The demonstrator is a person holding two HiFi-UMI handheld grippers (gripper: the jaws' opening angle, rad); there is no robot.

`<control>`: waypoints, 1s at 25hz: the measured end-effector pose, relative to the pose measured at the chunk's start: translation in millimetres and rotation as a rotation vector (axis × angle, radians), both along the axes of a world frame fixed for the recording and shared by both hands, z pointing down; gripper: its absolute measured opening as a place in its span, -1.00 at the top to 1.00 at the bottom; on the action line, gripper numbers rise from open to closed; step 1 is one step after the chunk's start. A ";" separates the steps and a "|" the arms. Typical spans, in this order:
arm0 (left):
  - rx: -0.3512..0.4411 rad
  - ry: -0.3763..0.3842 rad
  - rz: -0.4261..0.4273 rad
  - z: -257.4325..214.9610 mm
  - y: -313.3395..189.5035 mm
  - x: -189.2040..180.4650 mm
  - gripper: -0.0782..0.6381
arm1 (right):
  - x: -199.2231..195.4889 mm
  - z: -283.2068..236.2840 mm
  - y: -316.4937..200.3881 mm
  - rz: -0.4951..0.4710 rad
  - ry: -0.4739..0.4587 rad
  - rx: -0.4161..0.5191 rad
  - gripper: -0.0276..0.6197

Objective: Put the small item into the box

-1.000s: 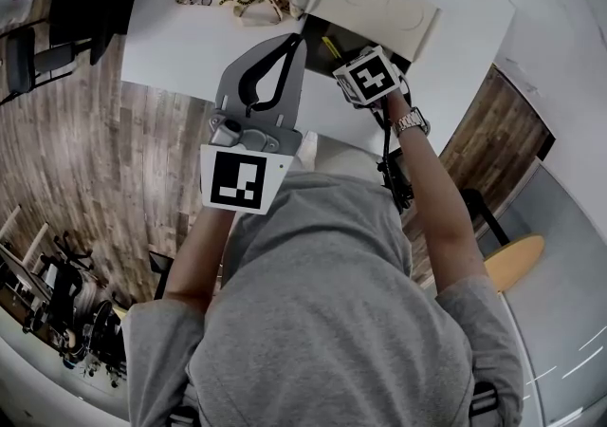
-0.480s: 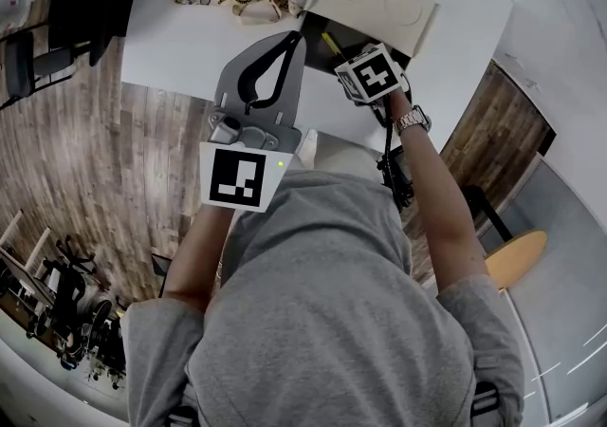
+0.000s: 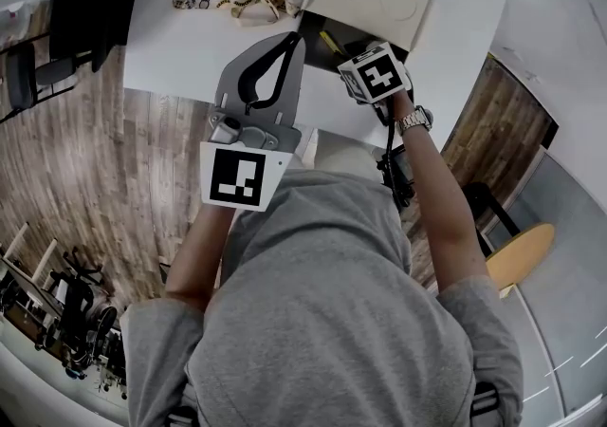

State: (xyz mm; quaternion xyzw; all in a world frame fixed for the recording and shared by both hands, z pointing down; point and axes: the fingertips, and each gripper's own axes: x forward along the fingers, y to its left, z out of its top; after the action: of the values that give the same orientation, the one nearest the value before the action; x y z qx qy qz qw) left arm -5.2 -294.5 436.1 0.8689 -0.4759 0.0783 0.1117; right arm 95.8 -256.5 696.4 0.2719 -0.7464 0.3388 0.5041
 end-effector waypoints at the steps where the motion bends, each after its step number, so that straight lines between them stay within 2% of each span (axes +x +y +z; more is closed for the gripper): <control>1: 0.001 0.001 0.007 -0.7 0.7 0.7 0.77 | 0.2 -3.0 -1.3 0.013 -0.005 0.011 0.55; 11: 0.020 0.007 0.098 -11.1 10.6 14.7 0.77 | 4.6 -36.4 -8.9 0.124 -0.049 0.122 0.86; 25: 0.041 0.015 0.213 -20.9 32.7 23.0 0.77 | 15.2 -74.9 10.8 0.299 -0.118 0.192 0.86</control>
State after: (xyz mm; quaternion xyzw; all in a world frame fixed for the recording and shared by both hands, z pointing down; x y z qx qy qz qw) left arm 17.8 -261.8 415.2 0.9172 -0.3815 0.0736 0.0886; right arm 111.0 -245.7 621.5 0.4062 -0.7549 0.3528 0.3751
